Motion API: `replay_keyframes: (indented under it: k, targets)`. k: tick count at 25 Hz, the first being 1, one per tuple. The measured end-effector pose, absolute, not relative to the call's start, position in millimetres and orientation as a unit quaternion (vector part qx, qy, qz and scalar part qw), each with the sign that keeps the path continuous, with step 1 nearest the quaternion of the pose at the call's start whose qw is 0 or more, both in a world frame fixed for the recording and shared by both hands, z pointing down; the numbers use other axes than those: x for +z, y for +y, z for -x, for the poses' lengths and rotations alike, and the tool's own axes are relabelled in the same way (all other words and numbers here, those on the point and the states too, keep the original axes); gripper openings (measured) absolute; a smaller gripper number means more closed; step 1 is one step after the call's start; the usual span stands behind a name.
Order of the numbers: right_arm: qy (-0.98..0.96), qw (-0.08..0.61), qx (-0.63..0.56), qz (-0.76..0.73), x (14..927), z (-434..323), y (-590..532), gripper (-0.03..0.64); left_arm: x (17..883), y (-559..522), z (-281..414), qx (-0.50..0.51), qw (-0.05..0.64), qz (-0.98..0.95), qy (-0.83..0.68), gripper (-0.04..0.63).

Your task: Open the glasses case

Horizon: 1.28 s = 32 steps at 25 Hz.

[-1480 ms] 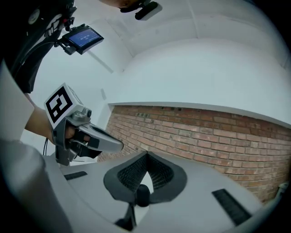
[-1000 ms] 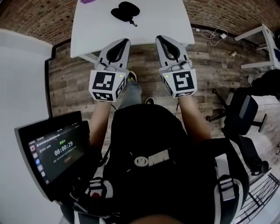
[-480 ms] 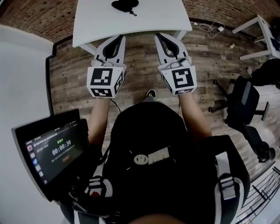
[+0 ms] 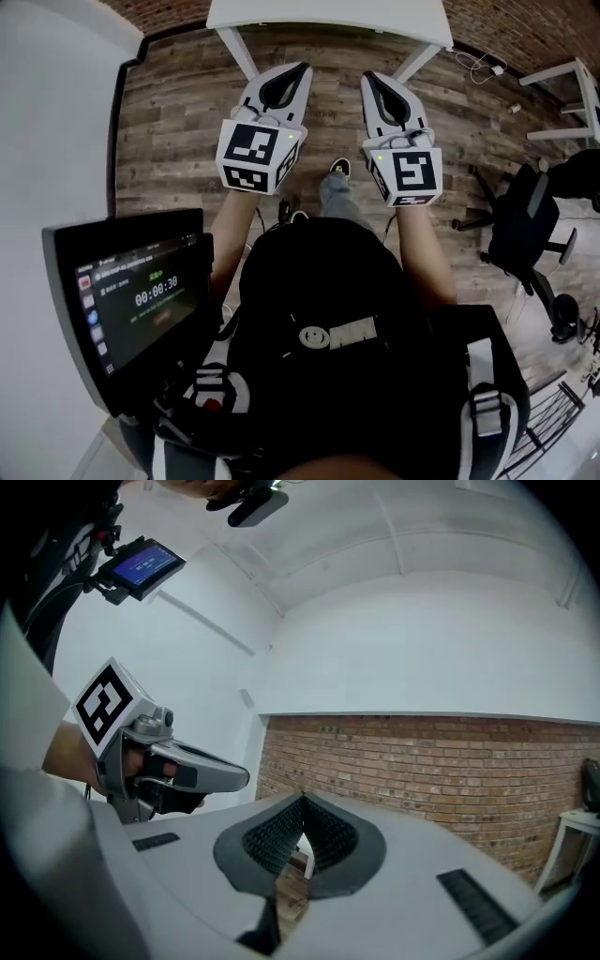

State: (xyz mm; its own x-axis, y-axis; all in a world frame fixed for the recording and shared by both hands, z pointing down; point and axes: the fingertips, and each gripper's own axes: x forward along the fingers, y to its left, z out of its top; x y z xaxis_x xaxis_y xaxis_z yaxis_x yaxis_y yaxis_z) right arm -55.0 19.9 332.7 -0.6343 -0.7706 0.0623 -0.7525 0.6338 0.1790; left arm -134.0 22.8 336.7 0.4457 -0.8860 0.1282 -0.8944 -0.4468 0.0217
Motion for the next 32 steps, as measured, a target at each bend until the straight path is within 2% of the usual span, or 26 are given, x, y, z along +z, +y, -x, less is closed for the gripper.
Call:
replay_keyframes:
  k: [6, 15, 29, 32]
  targets:
    - [-0.904, 0.072, -0.067, -0.417, 328.0, 55.0, 117.2, 0.002, 336.0, 122.6, 135.2, 0.048, 0.051, -0.845, -0.529, 0.005]
    - [-0.898, 0.08, -0.054, -0.43, 335.9, 36.8, 138.4, 0.002, 346.3, 142.1, 126.5, 0.055, 0.065, -0.849, -0.521, 0.005]
    - [-0.891, 0.062, -0.045, -0.448, 329.9, -119.3, 298.3, 0.002, 332.3, 296.1, -29.6, 0.069, 0.042, -0.859, -0.505, 0.005]
    - [-0.894, 0.055, -0.033, -0.444, 332.8, -141.1, 321.0, 0.002, 329.3, 330.0, -42.2, 0.079, 0.037, -0.851, -0.517, 0.005]
